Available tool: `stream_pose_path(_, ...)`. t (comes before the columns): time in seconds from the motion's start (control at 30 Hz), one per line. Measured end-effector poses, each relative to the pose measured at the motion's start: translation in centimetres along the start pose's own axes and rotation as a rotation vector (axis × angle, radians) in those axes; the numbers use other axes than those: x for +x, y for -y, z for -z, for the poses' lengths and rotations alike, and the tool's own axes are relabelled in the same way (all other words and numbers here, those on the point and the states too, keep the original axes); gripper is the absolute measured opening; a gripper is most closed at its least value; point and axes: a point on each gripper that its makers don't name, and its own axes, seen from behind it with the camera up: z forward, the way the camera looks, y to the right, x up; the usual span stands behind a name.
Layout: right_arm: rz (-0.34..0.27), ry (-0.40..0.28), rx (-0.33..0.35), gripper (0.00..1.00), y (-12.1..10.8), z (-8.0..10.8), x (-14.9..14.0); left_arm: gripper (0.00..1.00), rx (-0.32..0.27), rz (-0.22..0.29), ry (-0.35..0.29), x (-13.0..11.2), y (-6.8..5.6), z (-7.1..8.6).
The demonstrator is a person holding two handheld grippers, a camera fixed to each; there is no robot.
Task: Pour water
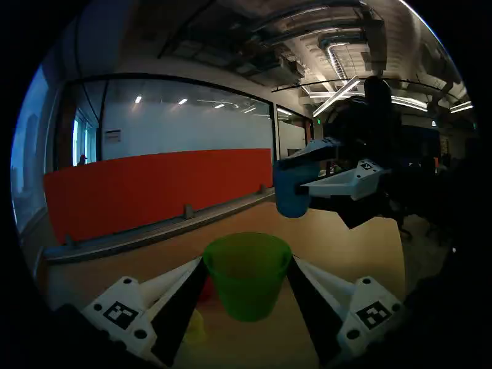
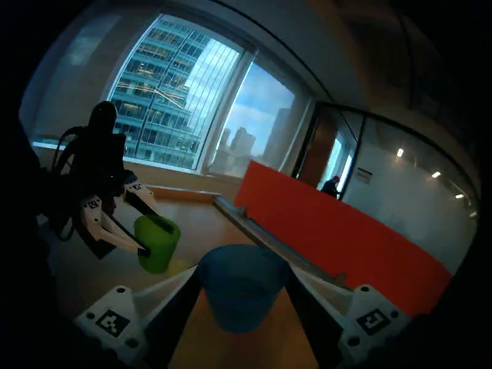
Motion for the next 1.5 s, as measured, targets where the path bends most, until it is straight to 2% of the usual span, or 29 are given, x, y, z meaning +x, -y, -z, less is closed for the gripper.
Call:
stream_pose_path(0.77,0.298,-0.018,0.003,0.93,-0.5,-3.3,4.2,0.87,-0.035,0.022,-0.002,-0.9,-1.6,-0.1)
stream_pose_path(1.5,0.510,-0.035,-0.009,0.92,-0.7,-5.6,6.8,0.87,-0.058,0.029,-0.007,-1.0,-2.6,0.0)
